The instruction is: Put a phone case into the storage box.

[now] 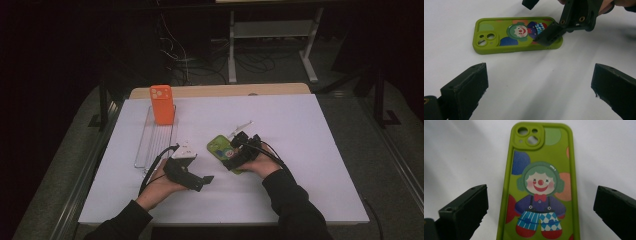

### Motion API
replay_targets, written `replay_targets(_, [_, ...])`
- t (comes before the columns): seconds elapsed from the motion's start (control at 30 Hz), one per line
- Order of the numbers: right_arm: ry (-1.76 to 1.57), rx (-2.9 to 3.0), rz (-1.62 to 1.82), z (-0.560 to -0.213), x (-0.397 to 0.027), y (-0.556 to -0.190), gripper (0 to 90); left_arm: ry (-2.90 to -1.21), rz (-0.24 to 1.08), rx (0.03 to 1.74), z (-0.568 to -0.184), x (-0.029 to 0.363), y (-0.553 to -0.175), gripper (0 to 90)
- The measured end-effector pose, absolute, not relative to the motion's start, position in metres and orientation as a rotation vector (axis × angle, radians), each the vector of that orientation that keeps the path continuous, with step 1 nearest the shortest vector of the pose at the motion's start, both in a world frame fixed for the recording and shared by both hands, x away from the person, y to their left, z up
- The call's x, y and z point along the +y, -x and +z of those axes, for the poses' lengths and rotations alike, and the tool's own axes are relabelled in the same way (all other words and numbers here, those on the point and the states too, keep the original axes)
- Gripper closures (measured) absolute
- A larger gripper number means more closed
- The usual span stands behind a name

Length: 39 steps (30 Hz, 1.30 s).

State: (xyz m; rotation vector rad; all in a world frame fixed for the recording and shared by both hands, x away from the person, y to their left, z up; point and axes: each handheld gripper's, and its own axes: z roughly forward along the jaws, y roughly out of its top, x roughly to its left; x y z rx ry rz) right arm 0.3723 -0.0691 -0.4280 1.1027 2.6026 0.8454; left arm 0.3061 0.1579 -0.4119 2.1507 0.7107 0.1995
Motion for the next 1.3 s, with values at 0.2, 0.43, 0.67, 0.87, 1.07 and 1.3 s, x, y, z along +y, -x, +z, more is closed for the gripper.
replay_targets(0.2, [-1.090, 2.616, 0.782, -0.437, -0.067, -0.372, 0.8, -2.150, 0.200, 0.711, -0.412, 0.158, -0.306, 0.5])
replay_targets(0.43, [-1.083, 2.624, 0.753, -0.440, -0.067, -0.372, 8.2, -2.150, 0.203, 0.711, -0.412, 0.157, -0.306, 0.5])
replay_targets(0.67, [-1.109, 2.635, 0.759, -0.441, -0.067, -0.370, 13.3, -2.154, 0.212, 0.709, -0.413, 0.157, -0.306, 0.5])
replay_targets(0.87, [-1.110, 2.636, 0.743, -0.440, -0.066, -0.370, 15.0, -2.176, 0.239, 0.688, -0.413, 0.156, -0.306, 0.5])
replay_targets(1.07, [-1.103, 2.653, 0.754, -0.439, -0.069, -0.371, 15.2, -2.196, 0.230, 0.681, -0.411, 0.157, -0.308, 0.5])
replay_targets(1.3, [-1.114, 2.646, 0.823, -0.422, -0.086, -0.371, 15.2, -2.178, 0.213, 0.702, -0.405, 0.160, -0.313, 0.5])
